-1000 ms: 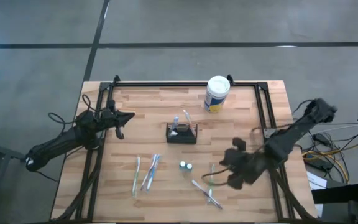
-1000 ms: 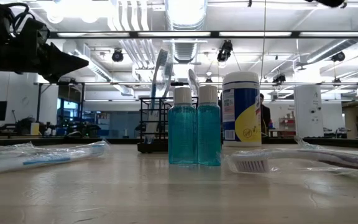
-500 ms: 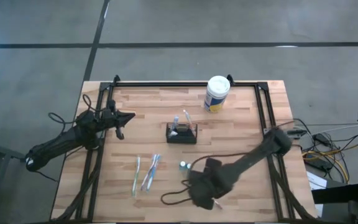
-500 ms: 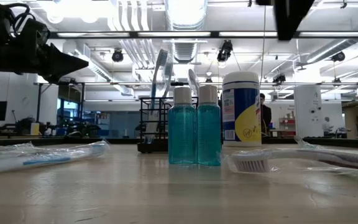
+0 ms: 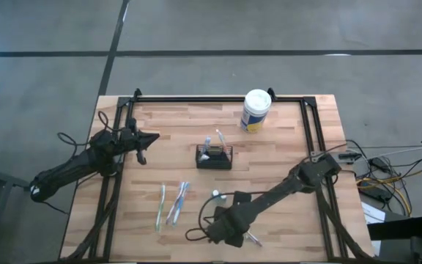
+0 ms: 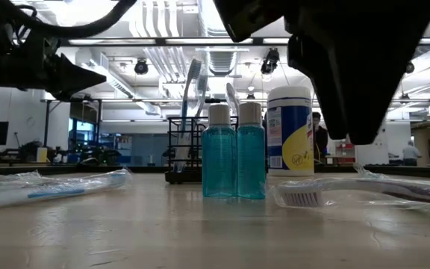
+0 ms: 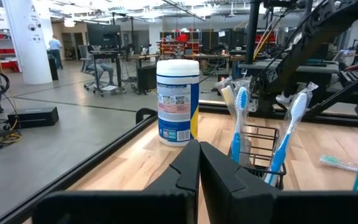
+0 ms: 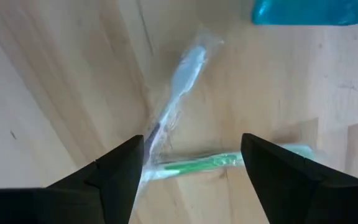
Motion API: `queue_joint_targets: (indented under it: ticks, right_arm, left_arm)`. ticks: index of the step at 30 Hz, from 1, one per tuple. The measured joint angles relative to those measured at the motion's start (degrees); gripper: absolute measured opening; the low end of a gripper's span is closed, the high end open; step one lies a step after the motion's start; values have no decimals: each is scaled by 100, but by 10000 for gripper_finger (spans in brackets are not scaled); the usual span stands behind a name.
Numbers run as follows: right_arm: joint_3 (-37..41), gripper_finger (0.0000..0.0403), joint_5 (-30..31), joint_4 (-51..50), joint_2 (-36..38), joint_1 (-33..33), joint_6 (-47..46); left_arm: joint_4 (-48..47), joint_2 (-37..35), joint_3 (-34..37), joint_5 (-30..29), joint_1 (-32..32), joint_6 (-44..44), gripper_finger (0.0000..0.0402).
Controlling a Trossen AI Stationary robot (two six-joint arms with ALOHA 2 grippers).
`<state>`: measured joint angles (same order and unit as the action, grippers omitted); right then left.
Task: Pick & Place toothbrushing station
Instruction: Put the purple toothbrush into the black wire organizer
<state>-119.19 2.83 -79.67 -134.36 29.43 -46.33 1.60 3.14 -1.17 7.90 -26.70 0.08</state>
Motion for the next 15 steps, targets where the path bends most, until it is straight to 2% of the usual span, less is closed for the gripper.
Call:
queue_joint_targets:
  ticks: [6,12,15]
  right_arm:
    - [351,258,-353,565,75,-13,-269]
    - [724,251,-347,599,74,-27,-433]
    - [1010,249,-409,1050,85,-45,-416]
  left_arm:
    - [-9,0,0,0,-3,4,14]
    - [-6,0,-9,0,-2,-7,14]
    - [-11,0,-9,0,-2,-24,14]
